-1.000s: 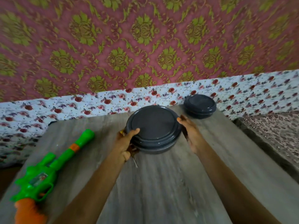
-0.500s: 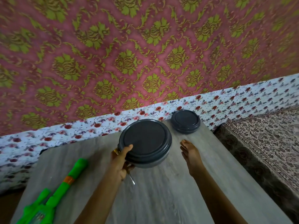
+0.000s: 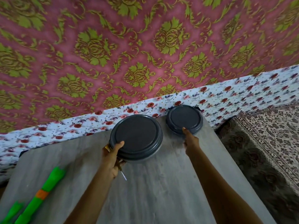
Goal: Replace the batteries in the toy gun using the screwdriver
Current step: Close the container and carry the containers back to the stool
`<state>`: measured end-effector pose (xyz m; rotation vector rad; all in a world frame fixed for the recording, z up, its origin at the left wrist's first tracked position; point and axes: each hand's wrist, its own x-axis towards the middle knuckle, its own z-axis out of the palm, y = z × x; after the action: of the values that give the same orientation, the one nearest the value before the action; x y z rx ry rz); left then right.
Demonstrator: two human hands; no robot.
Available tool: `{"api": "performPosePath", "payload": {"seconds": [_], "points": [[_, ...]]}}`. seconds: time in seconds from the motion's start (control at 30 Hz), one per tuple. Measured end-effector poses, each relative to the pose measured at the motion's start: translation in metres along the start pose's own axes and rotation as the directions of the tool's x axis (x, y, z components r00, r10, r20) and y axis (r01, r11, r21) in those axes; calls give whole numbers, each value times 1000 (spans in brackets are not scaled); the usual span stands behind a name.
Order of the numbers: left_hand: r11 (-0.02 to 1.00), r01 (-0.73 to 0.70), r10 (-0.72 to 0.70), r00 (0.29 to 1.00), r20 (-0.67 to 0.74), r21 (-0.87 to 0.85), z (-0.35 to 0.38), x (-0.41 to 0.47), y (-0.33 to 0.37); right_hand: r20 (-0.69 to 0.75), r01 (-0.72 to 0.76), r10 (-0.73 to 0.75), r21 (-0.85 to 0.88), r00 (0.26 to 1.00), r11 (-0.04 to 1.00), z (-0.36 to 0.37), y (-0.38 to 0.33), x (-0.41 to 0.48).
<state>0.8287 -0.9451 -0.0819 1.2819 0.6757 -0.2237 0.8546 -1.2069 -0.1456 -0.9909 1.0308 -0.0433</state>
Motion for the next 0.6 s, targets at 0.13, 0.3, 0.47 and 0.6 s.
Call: {"api": "performPosePath", "payload": {"seconds": [0.13, 0.3, 0.47, 0.6], "points": [[1000, -1, 2, 1000, -23, 19, 7, 12, -3, -154, -43, 61, 118, 986, 992, 6, 0, 22], [998, -24, 25, 999, -22, 60, 8, 17, -2, -196, 24, 2, 133, 981, 991, 16, -3, 25], [1000, -25, 25, 999, -38, 12, -9, 9, 3, -153, 66, -27, 253, 988, 965, 13, -3, -6], [997, -39, 37, 999, -35, -68, -38, -10, 11, -110, 112, -87, 238, 990, 965, 9, 6, -62]]}}
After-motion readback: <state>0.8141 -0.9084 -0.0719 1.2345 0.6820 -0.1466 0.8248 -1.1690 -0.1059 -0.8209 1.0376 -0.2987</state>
